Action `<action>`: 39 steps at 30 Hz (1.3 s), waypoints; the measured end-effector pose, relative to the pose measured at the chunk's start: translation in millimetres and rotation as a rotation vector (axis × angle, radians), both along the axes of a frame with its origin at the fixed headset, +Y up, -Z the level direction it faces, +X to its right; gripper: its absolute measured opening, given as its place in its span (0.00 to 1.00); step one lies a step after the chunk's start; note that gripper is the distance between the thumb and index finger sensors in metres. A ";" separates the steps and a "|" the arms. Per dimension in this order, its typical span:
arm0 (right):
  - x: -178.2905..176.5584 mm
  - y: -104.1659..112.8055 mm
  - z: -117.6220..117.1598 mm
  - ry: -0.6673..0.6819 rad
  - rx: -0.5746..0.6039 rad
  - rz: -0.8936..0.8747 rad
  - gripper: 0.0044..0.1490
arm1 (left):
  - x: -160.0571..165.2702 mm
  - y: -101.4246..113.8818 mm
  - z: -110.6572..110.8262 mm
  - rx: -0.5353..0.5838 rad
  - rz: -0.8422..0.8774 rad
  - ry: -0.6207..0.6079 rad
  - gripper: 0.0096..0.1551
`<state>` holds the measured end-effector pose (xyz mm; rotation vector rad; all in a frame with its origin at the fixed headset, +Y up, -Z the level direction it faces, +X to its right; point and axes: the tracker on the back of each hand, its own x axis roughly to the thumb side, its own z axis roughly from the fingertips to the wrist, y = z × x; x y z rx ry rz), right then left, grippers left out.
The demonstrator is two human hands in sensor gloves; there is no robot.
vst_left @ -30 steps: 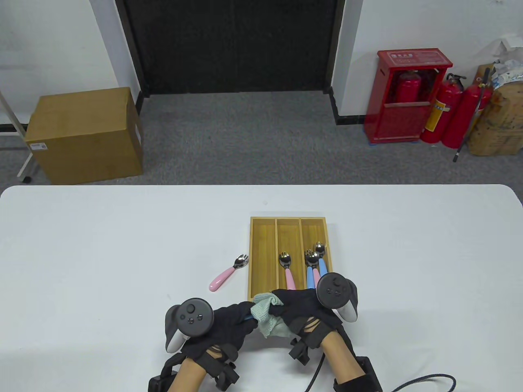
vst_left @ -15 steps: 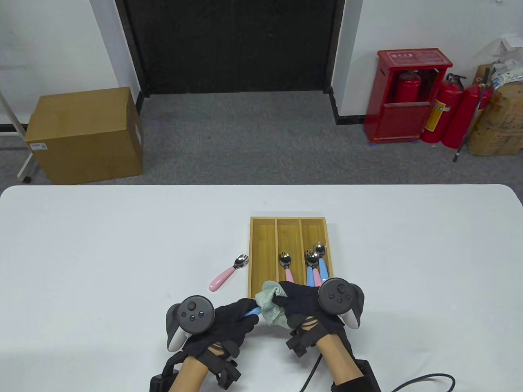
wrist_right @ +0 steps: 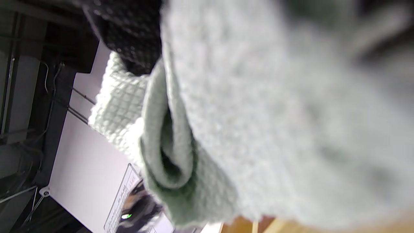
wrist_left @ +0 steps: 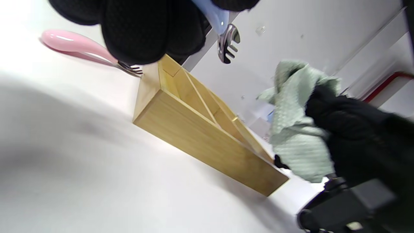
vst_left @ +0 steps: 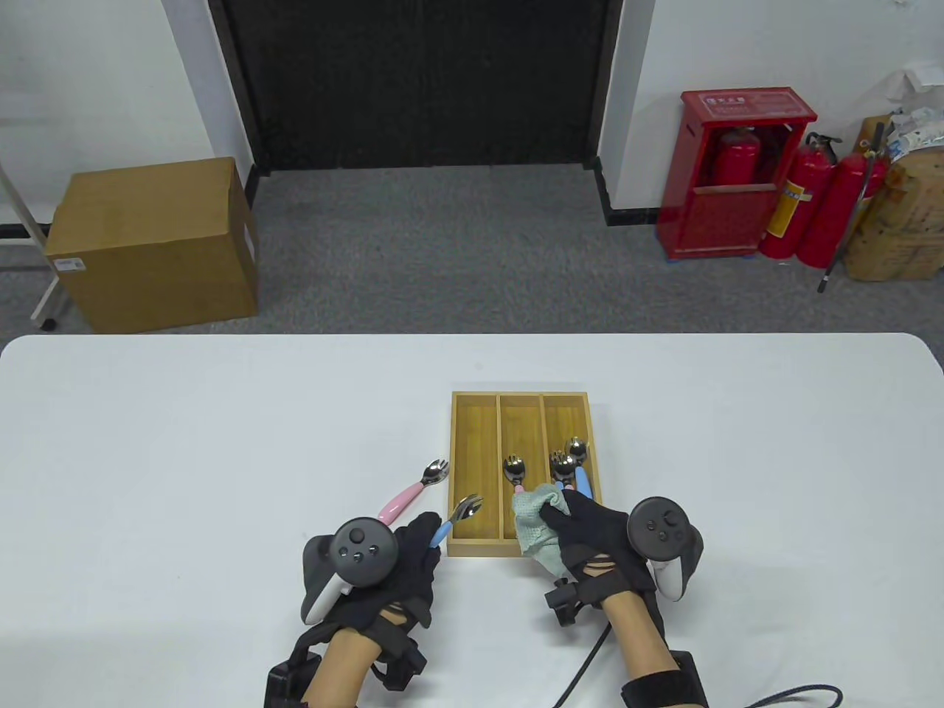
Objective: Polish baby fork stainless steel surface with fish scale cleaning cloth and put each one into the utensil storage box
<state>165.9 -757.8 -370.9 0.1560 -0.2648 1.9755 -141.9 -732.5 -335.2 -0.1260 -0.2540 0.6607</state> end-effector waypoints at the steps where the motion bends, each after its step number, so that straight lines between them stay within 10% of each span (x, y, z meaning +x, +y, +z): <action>1: 0.6 -0.1 0.1 -0.003 0.001 0.000 0.26 | 7.6 2.0 -5.5 -0.001 -0.030 0.017 0.35; 15: 5.6 1.3 0.8 -0.034 0.048 -0.035 0.26 | 61.2 -4.1 -75.9 -0.102 -0.151 0.294 0.33; 29: 1.0 0.4 -2.4 0.015 0.042 -0.015 0.27 | 75.6 -29.5 -81.1 -0.084 -0.257 0.303 0.33; 39: 1.3 -0.9 -4.0 0.022 0.019 -0.066 0.27 | 41.4 0.6 -87.9 -0.069 -0.184 0.329 0.34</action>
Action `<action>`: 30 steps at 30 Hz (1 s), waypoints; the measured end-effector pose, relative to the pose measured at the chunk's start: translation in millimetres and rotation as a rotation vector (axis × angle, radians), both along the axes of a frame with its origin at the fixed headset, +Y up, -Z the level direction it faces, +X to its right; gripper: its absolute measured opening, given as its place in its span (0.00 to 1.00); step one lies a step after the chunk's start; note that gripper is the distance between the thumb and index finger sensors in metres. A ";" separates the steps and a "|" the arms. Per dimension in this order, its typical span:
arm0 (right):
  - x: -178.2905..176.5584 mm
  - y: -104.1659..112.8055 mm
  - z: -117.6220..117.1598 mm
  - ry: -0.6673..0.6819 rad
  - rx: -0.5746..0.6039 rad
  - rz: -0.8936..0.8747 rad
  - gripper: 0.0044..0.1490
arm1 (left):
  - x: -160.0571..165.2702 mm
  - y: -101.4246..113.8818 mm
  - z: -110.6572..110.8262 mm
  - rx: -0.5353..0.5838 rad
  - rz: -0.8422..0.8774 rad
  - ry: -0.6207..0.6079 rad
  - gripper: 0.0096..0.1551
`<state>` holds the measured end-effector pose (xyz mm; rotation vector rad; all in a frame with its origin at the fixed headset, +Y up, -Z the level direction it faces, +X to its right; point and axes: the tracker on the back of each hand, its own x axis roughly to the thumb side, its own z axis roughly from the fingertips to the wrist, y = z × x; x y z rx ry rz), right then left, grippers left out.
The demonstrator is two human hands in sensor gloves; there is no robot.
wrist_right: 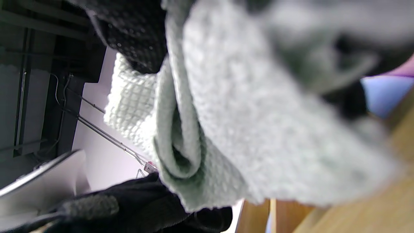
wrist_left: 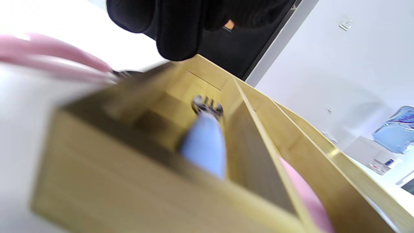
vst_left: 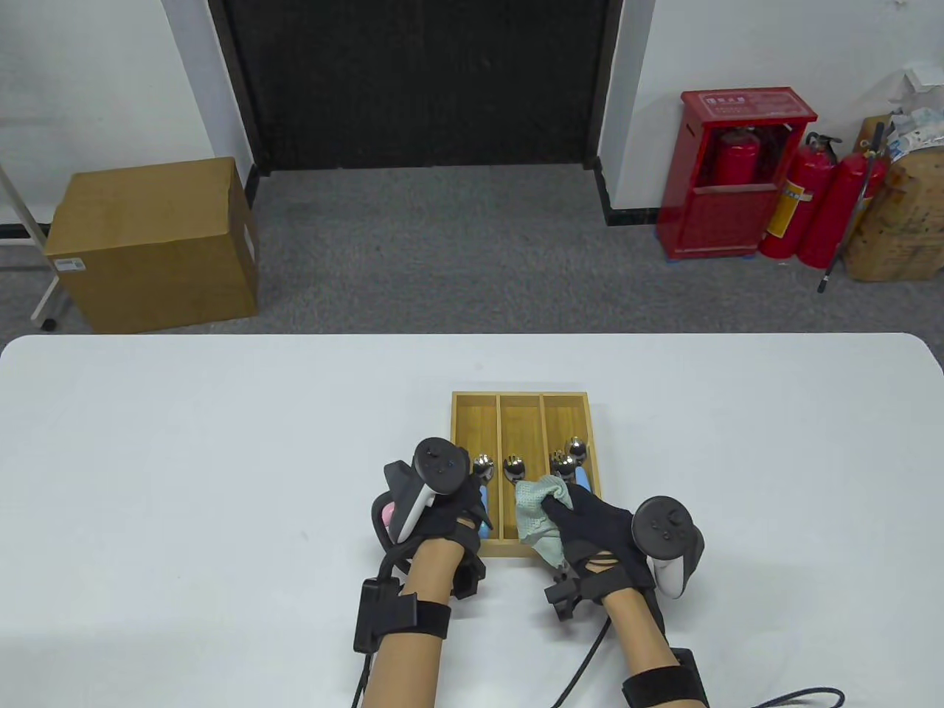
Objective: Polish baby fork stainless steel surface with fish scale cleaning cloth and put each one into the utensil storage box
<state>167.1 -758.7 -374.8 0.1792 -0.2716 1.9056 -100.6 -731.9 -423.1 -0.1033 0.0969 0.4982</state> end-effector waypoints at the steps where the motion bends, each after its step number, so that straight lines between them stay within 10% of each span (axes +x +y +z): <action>1: 0.4 -0.2 0.0 -0.002 -0.002 -0.010 0.27 | -5.0 1.4 -0.8 0.002 -0.010 0.009 0.35; 20: 3.2 -6.1 -2.8 0.039 -0.075 -0.127 0.29 | -51.1 -34.7 -26.4 -0.310 -0.355 -0.015 0.41; 30: 2.8 -6.3 -3.4 0.059 -0.078 -0.135 0.30 | -40.2 -32.8 -10.4 -0.137 -0.507 -0.103 0.28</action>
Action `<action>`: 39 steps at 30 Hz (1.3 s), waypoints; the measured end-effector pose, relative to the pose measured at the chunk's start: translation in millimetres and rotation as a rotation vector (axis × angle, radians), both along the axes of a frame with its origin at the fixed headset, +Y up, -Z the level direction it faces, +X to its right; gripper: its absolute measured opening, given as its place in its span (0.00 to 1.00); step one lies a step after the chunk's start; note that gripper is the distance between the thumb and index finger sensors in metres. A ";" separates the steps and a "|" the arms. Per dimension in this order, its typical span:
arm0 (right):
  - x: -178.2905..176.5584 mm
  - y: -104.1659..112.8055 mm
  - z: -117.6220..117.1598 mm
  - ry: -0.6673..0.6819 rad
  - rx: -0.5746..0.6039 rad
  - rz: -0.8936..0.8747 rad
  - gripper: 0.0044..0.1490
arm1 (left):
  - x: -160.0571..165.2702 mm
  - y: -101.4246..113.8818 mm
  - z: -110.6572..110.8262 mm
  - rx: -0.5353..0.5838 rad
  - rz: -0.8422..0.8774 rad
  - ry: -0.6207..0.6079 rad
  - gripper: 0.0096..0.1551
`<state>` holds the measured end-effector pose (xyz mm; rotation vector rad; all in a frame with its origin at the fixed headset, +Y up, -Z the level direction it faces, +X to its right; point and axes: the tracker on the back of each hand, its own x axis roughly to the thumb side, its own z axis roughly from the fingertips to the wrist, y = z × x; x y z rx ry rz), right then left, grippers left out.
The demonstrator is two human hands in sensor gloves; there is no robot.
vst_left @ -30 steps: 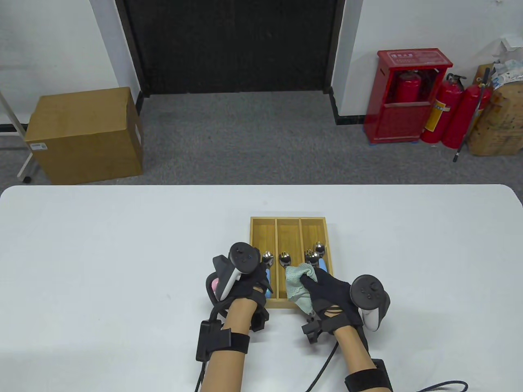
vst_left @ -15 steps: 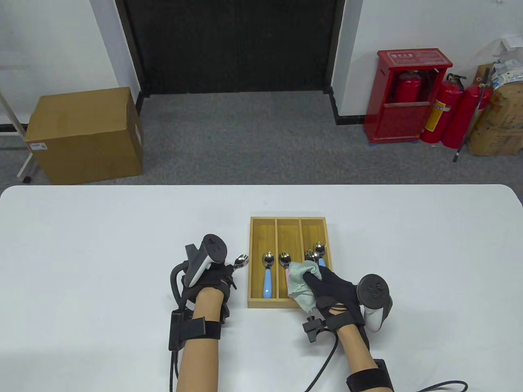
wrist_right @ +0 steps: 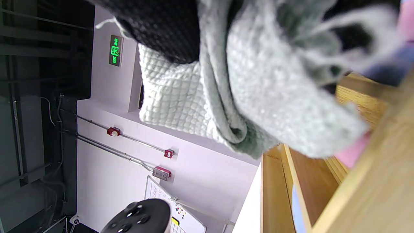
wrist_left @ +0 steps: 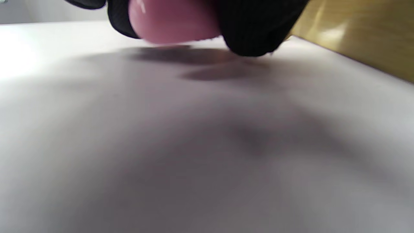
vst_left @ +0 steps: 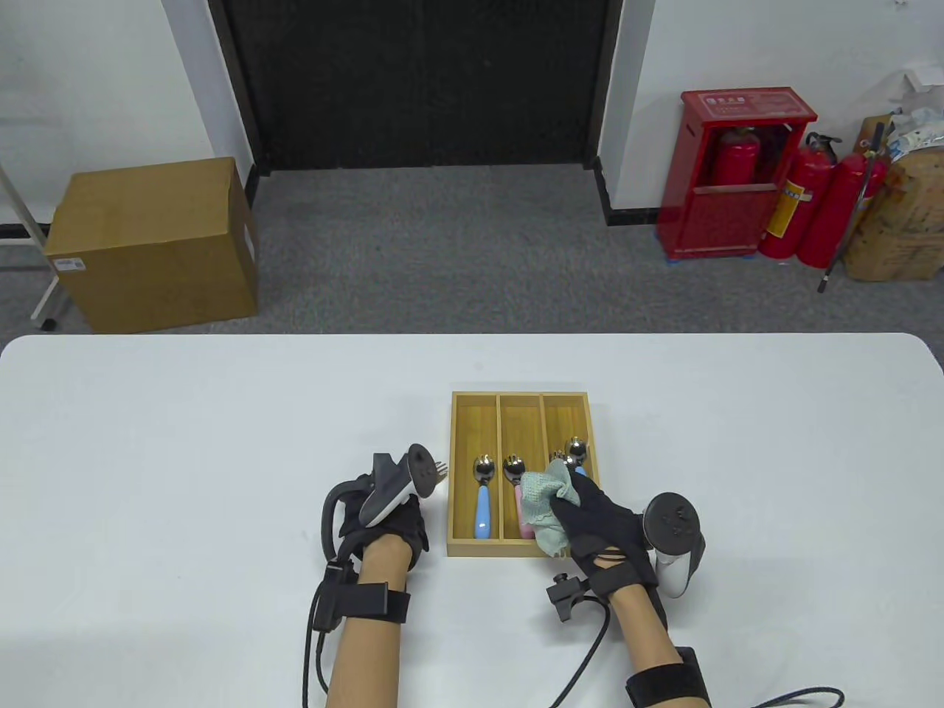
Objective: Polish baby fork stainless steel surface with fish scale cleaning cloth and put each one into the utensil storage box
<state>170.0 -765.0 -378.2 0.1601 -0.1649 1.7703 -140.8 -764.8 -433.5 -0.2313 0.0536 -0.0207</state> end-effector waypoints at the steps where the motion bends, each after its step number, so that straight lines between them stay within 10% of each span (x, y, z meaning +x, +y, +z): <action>1: -0.1 -1.1 -0.3 0.009 -0.004 0.000 0.29 | -4.0 4.9 4.1 0.019 -0.008 -0.016 0.28; 14: -4.4 -6.3 0.9 0.012 -0.031 -0.006 0.29 | -24.0 91.3 79.2 0.296 0.536 -0.179 0.25; 21: -13.4 -5.3 3.5 0.033 -0.031 -0.049 0.31 | 11.0 52.1 112.0 0.328 0.869 -0.305 0.26; 39: -60.1 -5.8 8.9 0.517 -0.096 -0.270 0.53 | -9.3 17.9 111.3 0.312 0.946 -0.214 0.29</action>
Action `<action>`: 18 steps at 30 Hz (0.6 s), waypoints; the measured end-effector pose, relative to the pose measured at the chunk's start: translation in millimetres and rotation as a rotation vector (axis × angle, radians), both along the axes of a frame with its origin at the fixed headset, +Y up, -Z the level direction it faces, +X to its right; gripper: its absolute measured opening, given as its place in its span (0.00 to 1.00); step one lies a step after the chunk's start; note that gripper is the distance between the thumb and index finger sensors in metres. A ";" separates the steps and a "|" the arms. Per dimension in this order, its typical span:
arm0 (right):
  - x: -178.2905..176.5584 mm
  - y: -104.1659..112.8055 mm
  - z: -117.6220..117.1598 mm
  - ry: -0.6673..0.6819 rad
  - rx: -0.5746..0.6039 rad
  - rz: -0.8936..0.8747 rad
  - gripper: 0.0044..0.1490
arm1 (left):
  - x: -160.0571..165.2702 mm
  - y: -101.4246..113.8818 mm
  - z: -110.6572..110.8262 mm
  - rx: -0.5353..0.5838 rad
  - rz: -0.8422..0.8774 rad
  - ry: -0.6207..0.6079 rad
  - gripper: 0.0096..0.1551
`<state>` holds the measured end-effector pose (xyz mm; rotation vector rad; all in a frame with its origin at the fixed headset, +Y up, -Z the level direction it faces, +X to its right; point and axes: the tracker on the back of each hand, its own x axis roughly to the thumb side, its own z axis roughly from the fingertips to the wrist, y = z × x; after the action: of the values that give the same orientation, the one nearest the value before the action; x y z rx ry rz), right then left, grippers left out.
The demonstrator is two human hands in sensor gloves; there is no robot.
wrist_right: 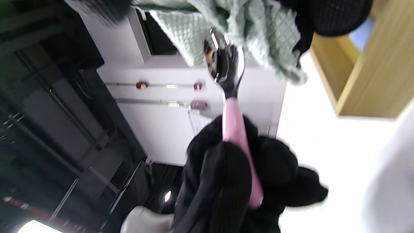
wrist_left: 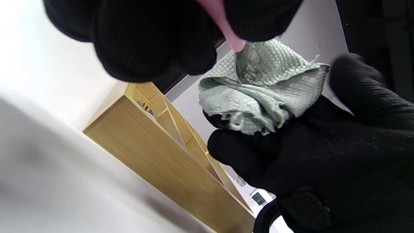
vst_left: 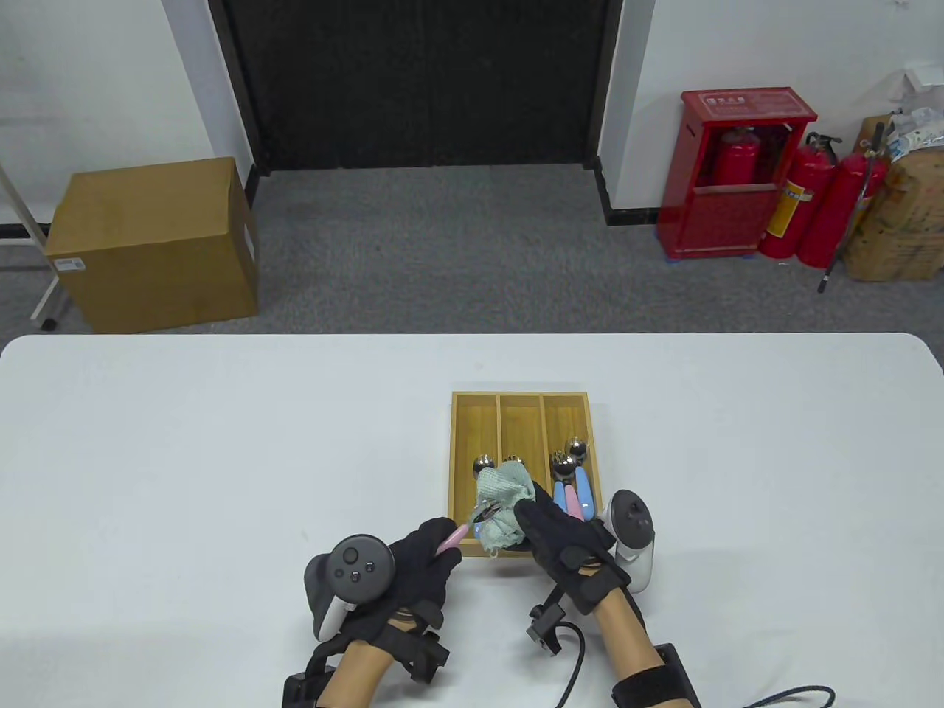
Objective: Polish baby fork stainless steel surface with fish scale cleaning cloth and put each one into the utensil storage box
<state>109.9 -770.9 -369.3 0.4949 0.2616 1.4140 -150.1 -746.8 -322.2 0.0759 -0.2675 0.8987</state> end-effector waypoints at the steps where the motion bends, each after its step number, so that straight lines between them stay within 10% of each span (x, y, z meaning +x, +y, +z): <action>1: -1.8 0.1 0.9 0.007 0.002 -0.016 0.55 | -1.4 -0.4 -0.2 0.002 0.013 0.003 0.29; 18: 3.7 24.1 4.6 -0.143 0.127 0.141 0.37 | -9.7 -2.9 2.1 -0.012 0.077 -0.013 0.28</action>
<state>113.6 -746.7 -364.7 0.4834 0.0931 1.6026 -159.8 -749.8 -320.1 0.0698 -0.2725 0.9774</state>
